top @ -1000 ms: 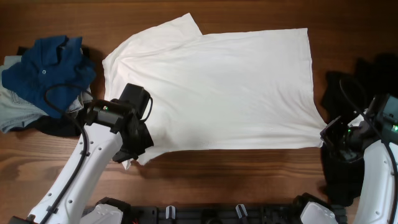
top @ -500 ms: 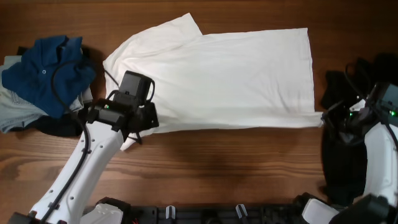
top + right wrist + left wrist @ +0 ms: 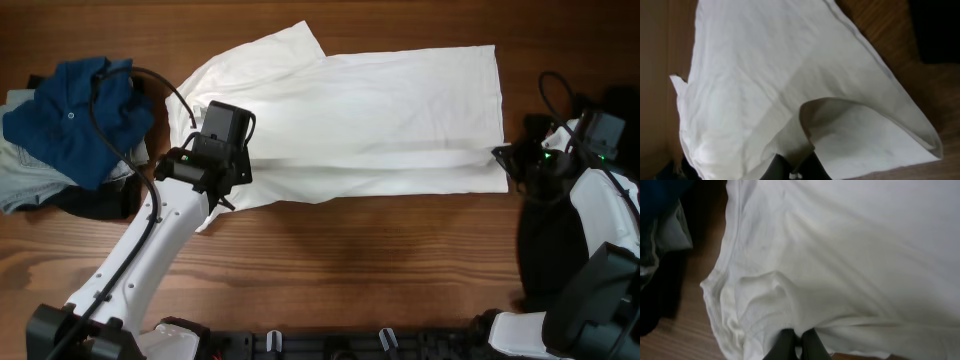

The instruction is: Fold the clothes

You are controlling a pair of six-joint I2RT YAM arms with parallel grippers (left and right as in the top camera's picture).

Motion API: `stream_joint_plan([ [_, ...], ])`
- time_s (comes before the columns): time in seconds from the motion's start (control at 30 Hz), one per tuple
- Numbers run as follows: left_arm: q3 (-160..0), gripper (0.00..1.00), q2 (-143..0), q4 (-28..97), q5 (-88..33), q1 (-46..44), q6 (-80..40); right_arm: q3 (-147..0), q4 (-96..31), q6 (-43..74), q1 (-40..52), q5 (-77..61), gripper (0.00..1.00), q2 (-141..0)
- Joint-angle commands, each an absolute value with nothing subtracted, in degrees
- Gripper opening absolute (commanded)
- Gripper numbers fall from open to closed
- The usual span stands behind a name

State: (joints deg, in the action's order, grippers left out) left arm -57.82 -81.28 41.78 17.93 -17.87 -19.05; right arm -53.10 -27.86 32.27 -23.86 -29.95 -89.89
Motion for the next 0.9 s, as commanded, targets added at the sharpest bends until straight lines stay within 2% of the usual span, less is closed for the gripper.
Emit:
stream_joint_plan([
  [0.0, -58.89, 0.04, -83.37, 37.63, 21.06, -17.45, -18.17, -54.3, -24.75, 36.56, -21.78, -28.45, 0.04, -91.09],
  [0.27, -58.89, 0.04, -89.23, 31.88, 21.08, -17.45, -16.84, -54.26, -20.53, 38.87, -20.95, -25.61, 0.04, -91.74],
  [0.3, -58.89, 0.07, -89.78, 30.94, 21.08, -17.45, -16.84, -54.26, -20.53, 39.18, -20.95, -24.95, 0.09, -91.96],
  [0.33, -58.89, 0.1, -90.08, 30.2, 21.08, -17.45, -16.86, -54.26, -20.27, 39.07, -20.95, -24.8, 0.24, -92.09],
  [0.4, -58.89, 0.36, -90.41, 29.28, 21.28, -17.41, -16.84, -54.26, -20.21, 38.74, -20.97, -24.82, 0.46, -92.33],
  [0.43, -58.89, 0.48, -90.41, 29.26, 21.43, -17.34, -16.86, -54.26, -20.23, 37.78, -20.97, -24.8, 0.52, -92.38],
  [0.5, -58.89, 0.6, -90.21, 29.82, 21.96, -16.86, -16.88, -54.26, -20.64, 35.92, -20.97, -24.77, 0.59, -92.38],
  [0.73, -58.89, 0.68, -89.58, 39.2, 21.3, -13.06, -17.12, -54.26, -25.85, 32.99, -21.06, -23.55, 0.65, -92.38],
  [0.87, -58.89, 0.65, -90.24, 38.74, 15.79, -9.43, -15.38, -54.26, -28.67, 30.61, -21.06, -23.07, 0.65, -92.38],
])
